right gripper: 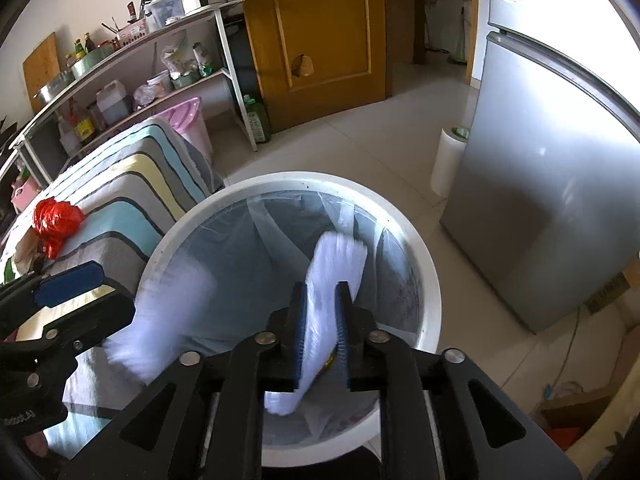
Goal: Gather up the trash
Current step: 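Carry both foam nets over the bin and open both grippers, then return both grippers to the trash pile on the table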
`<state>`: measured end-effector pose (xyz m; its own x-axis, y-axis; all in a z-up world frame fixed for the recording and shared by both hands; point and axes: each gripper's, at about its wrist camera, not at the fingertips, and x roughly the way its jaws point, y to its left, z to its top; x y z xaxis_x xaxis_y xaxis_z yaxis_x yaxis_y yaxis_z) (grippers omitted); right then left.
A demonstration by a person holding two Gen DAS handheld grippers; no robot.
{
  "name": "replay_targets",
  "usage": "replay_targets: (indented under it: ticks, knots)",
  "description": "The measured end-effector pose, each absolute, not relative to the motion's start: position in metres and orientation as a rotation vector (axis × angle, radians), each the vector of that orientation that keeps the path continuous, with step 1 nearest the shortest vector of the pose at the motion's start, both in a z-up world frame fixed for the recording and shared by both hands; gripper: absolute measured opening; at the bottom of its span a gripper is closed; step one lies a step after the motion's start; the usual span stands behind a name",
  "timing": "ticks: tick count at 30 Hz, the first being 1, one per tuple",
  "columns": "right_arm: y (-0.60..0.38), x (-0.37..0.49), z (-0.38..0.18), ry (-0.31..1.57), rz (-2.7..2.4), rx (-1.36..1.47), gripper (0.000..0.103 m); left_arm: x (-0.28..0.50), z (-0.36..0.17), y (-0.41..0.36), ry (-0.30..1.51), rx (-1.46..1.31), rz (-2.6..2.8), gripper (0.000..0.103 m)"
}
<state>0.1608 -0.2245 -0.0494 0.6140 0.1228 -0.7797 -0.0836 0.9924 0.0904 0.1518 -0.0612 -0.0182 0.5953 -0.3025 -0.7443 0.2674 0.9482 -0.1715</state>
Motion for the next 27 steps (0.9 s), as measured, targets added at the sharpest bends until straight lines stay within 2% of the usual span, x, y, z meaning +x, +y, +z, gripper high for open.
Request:
replay_targets:
  ticks: [3, 14, 27]
  knots:
    - [-0.225, 0.159, -0.048, 0.895, 0.12, 0.055, 0.04, 0.151, -0.018, -0.058, 0.87, -0.049, -0.321, 0.064]
    - [-0.215, 0.146, -0.031, 0.851, 0.131, 0.072, 0.041, 0.137, -0.002, -0.032, 0.826, -0.083, -0.27, 0.068]
    - [-0.159, 0.126, 0.0, 0.77, 0.257, 0.054, 0.041, 0.103, 0.014, 0.041, 0.769, -0.132, -0.124, 0.069]
